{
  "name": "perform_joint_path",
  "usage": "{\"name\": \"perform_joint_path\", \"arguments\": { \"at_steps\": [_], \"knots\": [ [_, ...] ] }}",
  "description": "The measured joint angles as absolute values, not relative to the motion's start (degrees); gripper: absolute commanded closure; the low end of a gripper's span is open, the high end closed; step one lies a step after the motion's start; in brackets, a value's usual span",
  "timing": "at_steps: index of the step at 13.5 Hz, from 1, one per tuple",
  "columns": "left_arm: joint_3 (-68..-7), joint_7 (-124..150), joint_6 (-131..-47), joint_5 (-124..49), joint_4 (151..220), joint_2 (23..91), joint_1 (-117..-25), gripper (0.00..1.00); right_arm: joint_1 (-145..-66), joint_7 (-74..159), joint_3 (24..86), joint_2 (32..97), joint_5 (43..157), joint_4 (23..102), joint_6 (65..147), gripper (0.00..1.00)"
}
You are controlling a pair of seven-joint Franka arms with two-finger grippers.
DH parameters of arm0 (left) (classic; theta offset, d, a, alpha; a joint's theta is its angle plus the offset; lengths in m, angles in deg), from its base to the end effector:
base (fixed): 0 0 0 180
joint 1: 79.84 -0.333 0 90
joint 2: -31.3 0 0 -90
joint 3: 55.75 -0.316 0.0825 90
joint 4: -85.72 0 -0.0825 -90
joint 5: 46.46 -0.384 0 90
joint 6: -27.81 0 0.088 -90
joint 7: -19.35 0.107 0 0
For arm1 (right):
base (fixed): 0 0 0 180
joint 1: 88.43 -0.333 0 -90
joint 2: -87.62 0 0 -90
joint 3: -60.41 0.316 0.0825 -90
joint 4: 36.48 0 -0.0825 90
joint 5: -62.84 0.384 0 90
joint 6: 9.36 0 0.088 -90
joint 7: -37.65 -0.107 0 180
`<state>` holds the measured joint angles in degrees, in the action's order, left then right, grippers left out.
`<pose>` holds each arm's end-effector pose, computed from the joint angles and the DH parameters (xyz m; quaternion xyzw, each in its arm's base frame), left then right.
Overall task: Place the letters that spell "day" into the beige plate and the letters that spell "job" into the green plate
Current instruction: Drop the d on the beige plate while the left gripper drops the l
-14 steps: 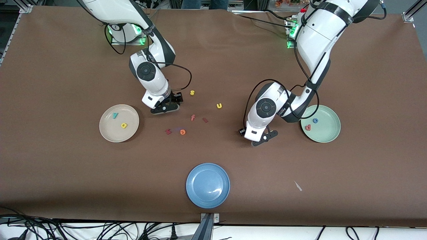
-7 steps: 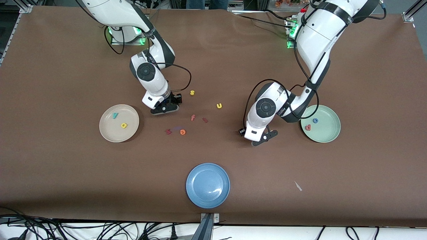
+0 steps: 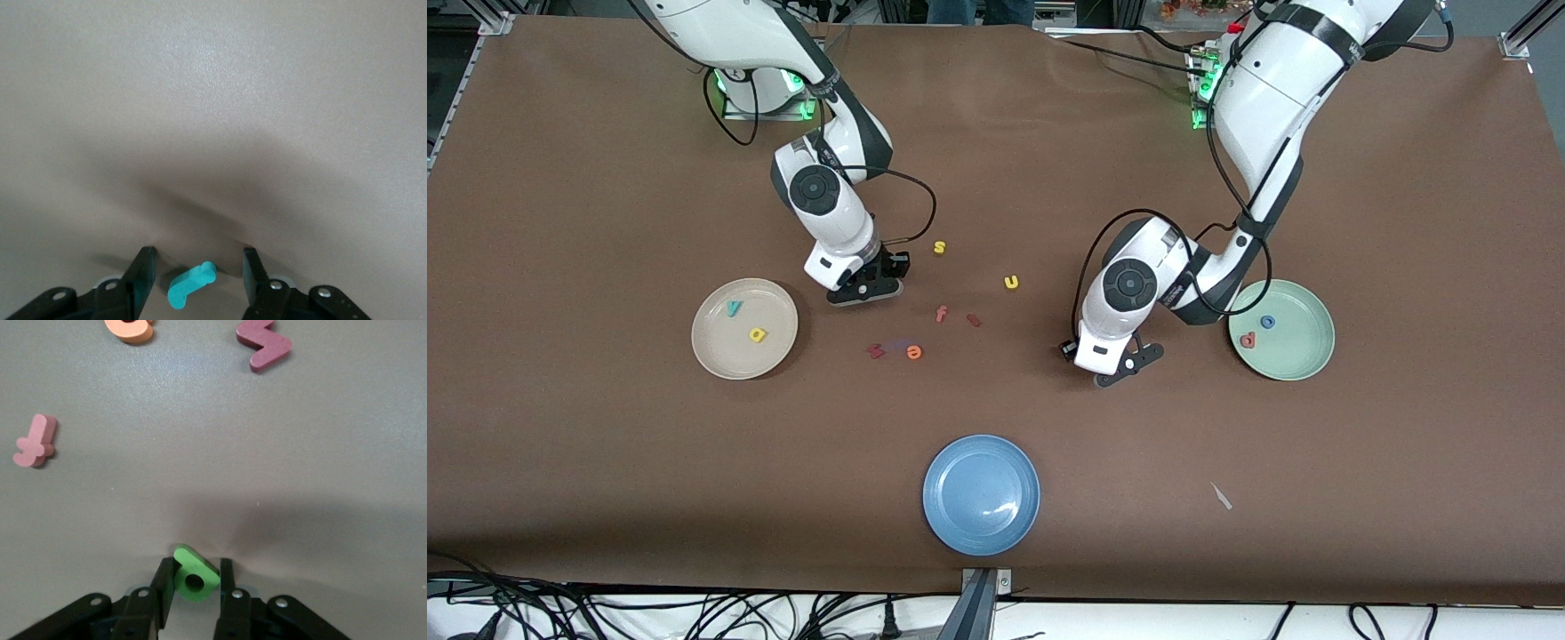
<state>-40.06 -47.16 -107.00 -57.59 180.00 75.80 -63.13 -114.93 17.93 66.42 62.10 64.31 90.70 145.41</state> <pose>0.5859 -0.3449 0.1688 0.9649 0.2603 -0.0329 0.0056 0.4654 0.2973 0.1768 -0.9950 -0.0944 -0.0047 0.0336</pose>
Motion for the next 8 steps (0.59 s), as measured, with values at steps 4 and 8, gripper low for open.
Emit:
{"name": "perform_joint_path", "arguments": {
  "at_steps": [4, 8],
  "knots": [
    [-40.1, -47.4, -106.8, -57.6, 180.0, 75.8, -63.1, 0.78, -108.7, 28.3, 66.1, 66.6, 63.9, 89.7, 137.5, 0.73],
    [-40.0, -47.6, -104.9, -57.6, 180.0, 75.4, -62.7, 0.82, -97.0, 47.3, 65.8, 73.3, 63.7, 89.4, 129.1, 0.60]
  ]
}}
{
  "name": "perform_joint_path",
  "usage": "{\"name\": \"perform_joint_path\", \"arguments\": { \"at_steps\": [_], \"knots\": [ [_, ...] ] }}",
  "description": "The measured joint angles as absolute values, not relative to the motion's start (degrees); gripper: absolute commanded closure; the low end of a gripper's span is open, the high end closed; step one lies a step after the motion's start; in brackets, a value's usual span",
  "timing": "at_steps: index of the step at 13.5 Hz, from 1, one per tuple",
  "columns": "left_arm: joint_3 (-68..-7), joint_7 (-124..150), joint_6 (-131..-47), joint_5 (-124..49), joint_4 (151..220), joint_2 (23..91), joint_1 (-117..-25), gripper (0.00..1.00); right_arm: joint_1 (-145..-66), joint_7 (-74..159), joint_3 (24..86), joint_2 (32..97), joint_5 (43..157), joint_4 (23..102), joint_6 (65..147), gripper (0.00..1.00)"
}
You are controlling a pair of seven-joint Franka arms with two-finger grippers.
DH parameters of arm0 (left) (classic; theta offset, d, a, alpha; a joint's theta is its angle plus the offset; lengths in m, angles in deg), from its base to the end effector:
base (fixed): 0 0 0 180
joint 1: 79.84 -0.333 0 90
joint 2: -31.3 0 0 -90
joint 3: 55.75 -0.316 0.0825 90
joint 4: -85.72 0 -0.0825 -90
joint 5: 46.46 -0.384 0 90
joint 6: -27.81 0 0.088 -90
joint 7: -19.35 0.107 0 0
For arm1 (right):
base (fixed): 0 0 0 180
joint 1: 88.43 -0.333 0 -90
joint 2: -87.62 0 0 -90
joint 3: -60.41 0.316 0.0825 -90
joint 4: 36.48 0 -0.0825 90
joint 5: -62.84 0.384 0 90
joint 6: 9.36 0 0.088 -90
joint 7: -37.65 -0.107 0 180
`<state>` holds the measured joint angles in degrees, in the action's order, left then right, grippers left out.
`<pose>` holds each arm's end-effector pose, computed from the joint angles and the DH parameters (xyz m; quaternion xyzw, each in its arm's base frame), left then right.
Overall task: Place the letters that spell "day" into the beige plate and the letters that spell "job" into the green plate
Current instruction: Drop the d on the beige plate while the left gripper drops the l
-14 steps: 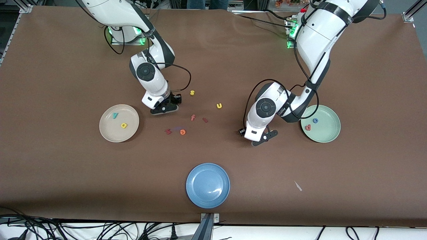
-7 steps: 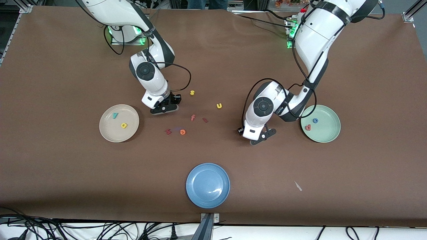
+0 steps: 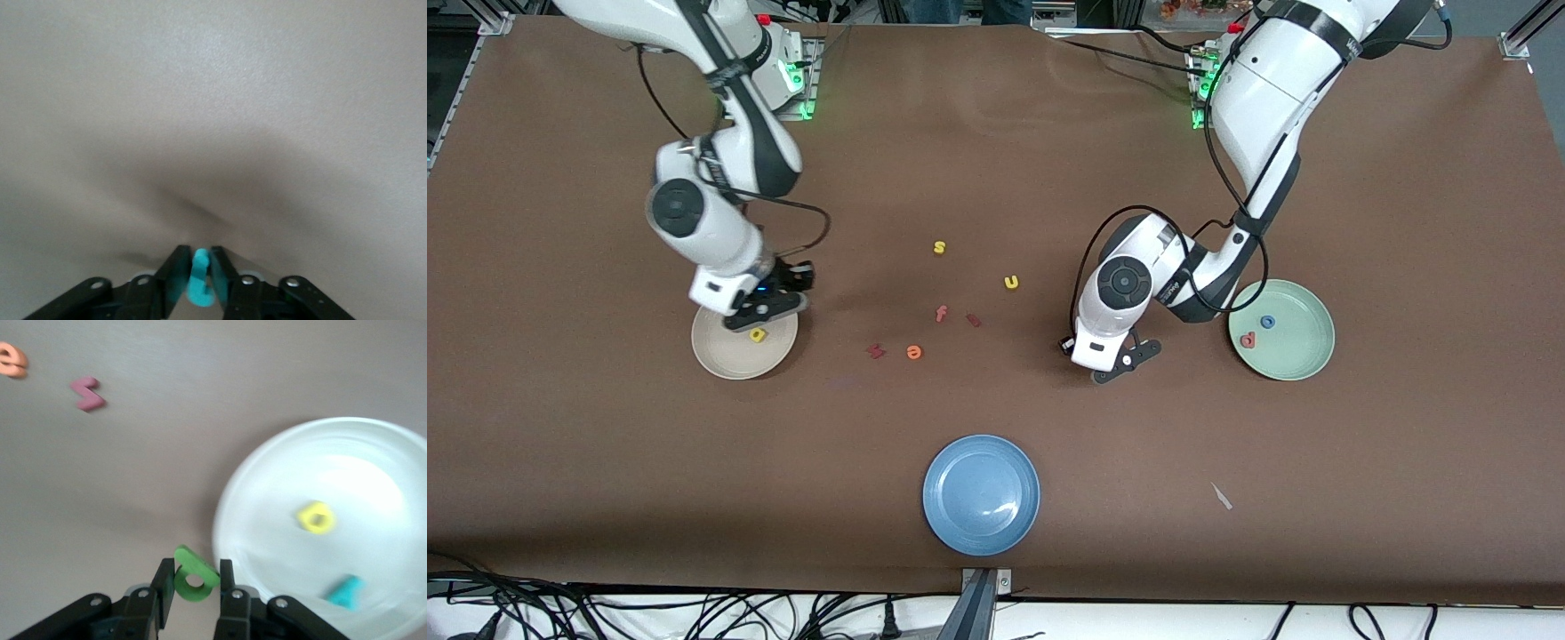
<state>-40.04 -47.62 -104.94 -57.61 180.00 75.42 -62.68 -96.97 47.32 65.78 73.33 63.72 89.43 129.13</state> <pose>0.5809 -0.3477 0.1702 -0.9648 -0.2595 0.0412 0.0070 0.5358 0.1327 0.2677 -0.9801 -0.1973 0.0150 0.0160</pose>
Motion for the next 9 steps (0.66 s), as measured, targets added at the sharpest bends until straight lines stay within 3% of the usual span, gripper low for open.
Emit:
{"name": "perform_joint_path", "arguments": {
  "at_steps": [1, 2, 3, 5, 6, 9],
  "knots": [
    [-40.0, -47.6, -104.9, -57.6, 180.0, 75.4, -62.7, 0.84, -95.4, 50.1, 65.7, 74.1, 63.7, 89.4, 128.1, 0.37],
    [-40.0, -47.7, -104.9, -57.6, 180.0, 75.4, -62.7, 0.91, -94.4, 52.0, 65.6, 74.5, 63.7, 89.5, 127.7, 0.24],
    [-40.1, -47.7, -104.9, -57.6, 180.0, 75.4, -62.7, 1.00, -93.7, 53.0, 65.6, 74.6, 63.7, 89.5, 127.6, 0.21],
    [-40.0, -47.7, -104.6, -57.6, 179.9, 75.2, -62.7, 1.00, -93.3, 53.6, 65.3, 74.5, 63.6, 89.7, 127.6, 0.12],
    [-40.0, -47.7, -103.7, -57.6, 179.9, 75.1, -62.7, 1.00, -93.3, 53.6, 65.3, 74.5, 63.6, 89.8, 127.6, 0.01],
    [-40.3, -46.5, -99.4, -57.6, 179.5, 74.2, -63.7, 1.00, -93.3, 53.6, 65.0, 74.5, 63.6, 89.8, 127.6, 0.00]
  ]
}}
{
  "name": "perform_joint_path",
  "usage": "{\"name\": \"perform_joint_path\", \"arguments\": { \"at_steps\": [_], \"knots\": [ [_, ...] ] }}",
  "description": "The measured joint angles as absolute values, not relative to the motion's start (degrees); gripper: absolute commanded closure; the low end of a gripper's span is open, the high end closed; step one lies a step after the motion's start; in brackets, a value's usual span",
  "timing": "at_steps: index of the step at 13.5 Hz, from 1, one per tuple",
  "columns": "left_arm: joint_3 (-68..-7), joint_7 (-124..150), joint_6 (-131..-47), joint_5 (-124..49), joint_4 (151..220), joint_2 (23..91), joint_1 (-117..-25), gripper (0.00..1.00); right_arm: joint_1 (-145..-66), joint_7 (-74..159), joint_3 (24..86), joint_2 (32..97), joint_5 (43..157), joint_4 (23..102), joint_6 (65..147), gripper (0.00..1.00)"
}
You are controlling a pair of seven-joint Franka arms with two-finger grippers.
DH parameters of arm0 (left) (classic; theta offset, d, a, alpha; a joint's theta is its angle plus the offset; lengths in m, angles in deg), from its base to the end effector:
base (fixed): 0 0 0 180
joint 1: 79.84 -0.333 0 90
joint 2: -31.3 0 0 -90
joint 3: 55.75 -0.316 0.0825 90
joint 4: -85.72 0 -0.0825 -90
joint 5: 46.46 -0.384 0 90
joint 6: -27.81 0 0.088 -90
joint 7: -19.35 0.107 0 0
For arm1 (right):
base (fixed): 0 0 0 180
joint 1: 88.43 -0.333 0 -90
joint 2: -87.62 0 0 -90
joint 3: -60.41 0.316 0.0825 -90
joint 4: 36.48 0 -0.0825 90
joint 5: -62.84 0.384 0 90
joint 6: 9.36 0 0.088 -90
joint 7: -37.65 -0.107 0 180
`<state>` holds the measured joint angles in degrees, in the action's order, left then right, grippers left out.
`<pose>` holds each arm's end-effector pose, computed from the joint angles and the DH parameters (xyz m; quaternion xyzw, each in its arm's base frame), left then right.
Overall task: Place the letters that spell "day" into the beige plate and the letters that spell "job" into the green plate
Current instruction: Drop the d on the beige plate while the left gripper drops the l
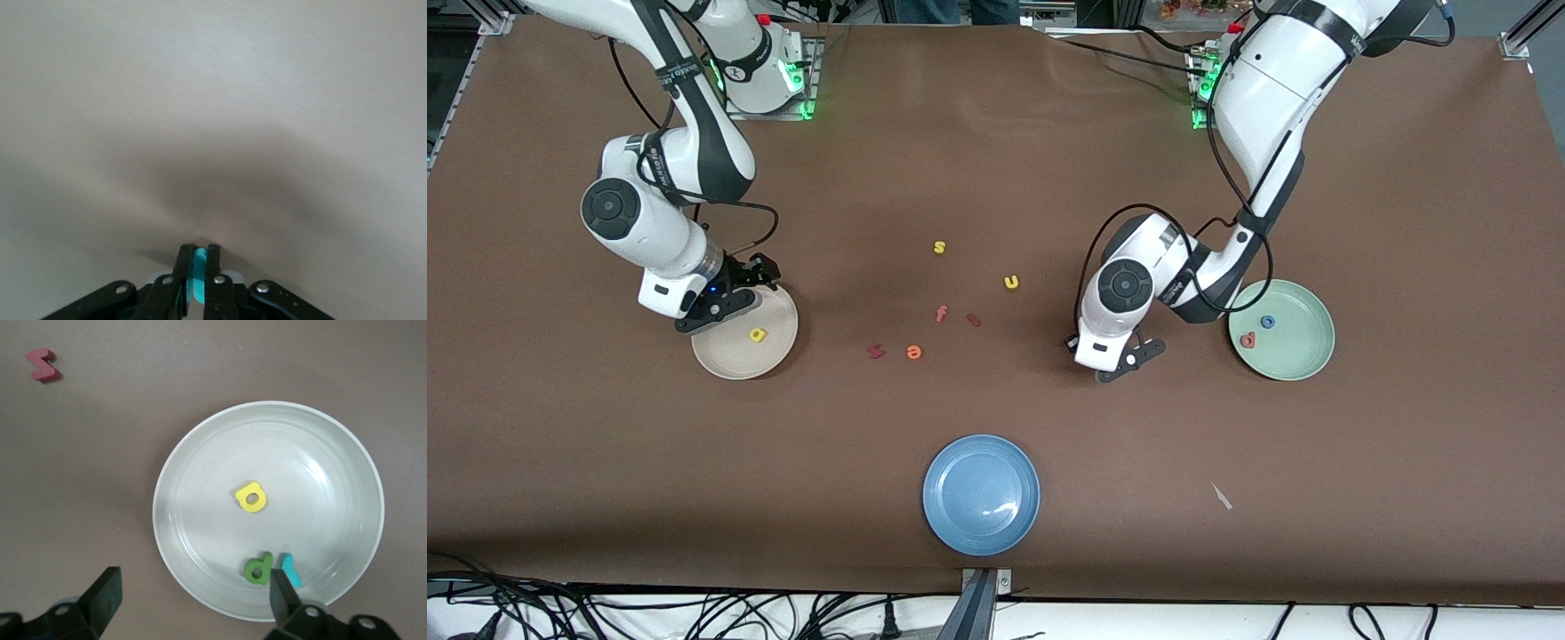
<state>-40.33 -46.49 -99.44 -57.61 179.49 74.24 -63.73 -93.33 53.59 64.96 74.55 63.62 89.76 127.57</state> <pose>0.5854 -0.3299 0.1793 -0.9632 -0.2598 0.0588 0.0365 0.5408 0.0901 0.2746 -0.9765 -0.2139 0.0197 0.0147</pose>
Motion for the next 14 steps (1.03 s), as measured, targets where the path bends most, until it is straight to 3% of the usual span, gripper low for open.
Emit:
{"name": "perform_joint_path", "arguments": {
  "at_steps": [3, 8, 10, 14],
  "knots": [
    [-40.3, -37.2, -88.6, -57.4, 178.4, 69.3, -69.3, 1.00, -93.2, 53.5, 63.0, 75.9, 63.6, 88.5, 125.7, 0.00],
    [-40.3, -9.9, -70.1, -54.7, 178.9, 61.1, -82.5, 1.00, -93.1, 44.2, 61.7, 81.9, 63.7, 73.9, 100.2, 0.00],
    [-40.5, -0.7, -69.5, -54.8, 180.0, 61.3, -87.9, 1.00, -93.1, 43.1, 61.3, 84.2, 63.7, 69.9, 95.2, 0.00],
    [-40.6, 9.7, -73.7, -56.0, 181.3, 64.1, -95.5, 1.00, -93.0, 43.0, 59.9, 90.0, 63.7, 69.1, 89.5, 0.00]
  ]
}}
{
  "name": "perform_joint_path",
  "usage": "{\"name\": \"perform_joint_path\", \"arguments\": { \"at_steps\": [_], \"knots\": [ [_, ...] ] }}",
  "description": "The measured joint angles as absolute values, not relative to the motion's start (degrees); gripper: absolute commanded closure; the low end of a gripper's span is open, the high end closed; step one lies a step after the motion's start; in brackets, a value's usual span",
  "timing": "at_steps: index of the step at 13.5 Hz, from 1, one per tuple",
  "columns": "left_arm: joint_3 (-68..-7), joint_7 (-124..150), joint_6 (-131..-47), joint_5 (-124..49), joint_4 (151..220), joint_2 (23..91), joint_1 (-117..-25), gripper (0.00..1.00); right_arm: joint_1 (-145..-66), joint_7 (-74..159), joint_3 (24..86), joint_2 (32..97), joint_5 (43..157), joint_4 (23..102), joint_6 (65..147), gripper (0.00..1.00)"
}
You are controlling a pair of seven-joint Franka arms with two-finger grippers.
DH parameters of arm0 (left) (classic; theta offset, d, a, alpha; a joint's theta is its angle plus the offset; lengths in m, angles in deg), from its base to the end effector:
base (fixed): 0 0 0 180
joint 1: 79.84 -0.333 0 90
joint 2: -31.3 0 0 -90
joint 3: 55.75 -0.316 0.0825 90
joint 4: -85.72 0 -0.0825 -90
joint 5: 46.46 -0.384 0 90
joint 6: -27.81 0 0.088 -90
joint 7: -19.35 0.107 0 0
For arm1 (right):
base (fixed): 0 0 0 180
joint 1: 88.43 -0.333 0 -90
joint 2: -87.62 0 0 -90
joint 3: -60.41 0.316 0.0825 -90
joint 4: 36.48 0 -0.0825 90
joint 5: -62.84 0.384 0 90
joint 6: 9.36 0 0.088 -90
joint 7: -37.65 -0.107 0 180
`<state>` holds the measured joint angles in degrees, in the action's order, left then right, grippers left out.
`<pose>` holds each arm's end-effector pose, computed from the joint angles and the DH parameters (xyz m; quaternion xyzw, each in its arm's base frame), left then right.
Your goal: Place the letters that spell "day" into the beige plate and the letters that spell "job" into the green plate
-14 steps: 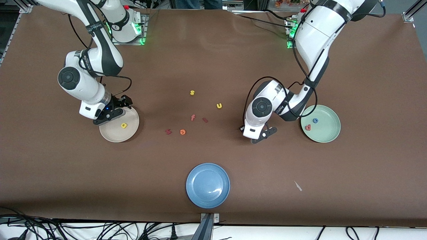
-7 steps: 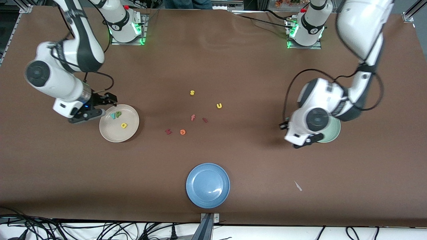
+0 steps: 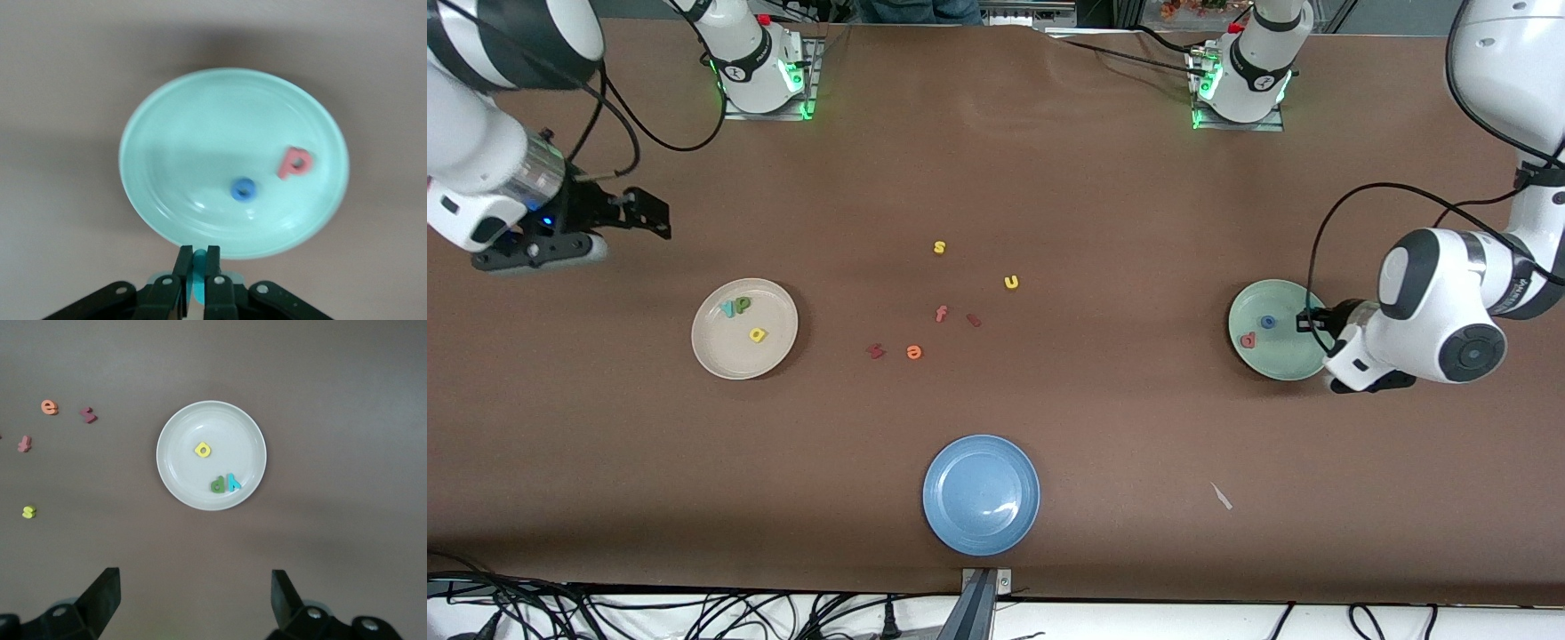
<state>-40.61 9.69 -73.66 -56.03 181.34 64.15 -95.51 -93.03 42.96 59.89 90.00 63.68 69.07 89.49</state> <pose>0.6237 0.0345 0.2538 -0.9734 -0.0560 0.2211 0.0199 0.5402 0.0398 0.5317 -0.9960 -0.0804 0.0376 0.0078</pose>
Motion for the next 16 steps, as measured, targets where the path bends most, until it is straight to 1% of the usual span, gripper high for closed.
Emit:
{"name": "perform_joint_path", "arguments": {
  "at_steps": [1, 2, 3, 4, 5, 8, 10, 13, 16],
  "knots": [
    [-40.6, 9.8, -75.2, -56.9, 181.5, 65.4, -95.6, 1.00, -93.0, 42.9, 59.8, 90.8, 63.7, 69.1, 88.7, 0.00],
    [-40.5, 9.8, -76.3, -57.7, 181.6, 66.6, -95.6, 0.93, -93.0, 42.8, 59.6, 91.2, 63.7, 69.2, 88.4, 0.00],
    [-40.4, 9.8, -76.8, -57.9, 181.6, 67.6, -95.6, 0.56, -93.0, 42.8, 59.3, 91.2, 63.7, 69.3, 88.3, 0.00],
    [-40.4, 9.8, -77.1, -57.9, 181.6, 68.2, -95.6, 0.04, -93.0, 42.8, 59.1, 91.1, 63.6, 69.3, 88.3, 0.00],
    [-40.4, 9.8, -77.2, -57.9, 181.5, 68.4, -95.8, 0.00, -93.0, 42.8, 59.0, 91.1, 63.6, 69.3, 88.3, 0.00],
    [-40.1, 9.8, -77.0, -57.5, 179.7, 67.4, -96.4, 0.00, -93.0, 42.8, 58.9, 91.1, 63.6, 68.5, 87.9, 0.00],
    [-39.4, 9.8, -76.2, -57.1, 178.1, 64.6, -96.4, 0.00, -93.0, 42.8, 58.8, 91.1, 63.6, 67.8, 87.5, 0.00],
    [-36.9, 9.8, -70.0, -56.8, 174.1, 58.4, -96.2, 0.00, -93.0, 42.8, 58.7, 91.1, 63.5, 67.7, 87.2, 0.00],
    [-34.7, 9.7, -62.5, -53.9, 166.8, 53.9, -96.0, 0.00, -93.0, 42.8, 58.2, 90.8, 63.5, 67.7, 87.2, 0.00]
  ]
}}
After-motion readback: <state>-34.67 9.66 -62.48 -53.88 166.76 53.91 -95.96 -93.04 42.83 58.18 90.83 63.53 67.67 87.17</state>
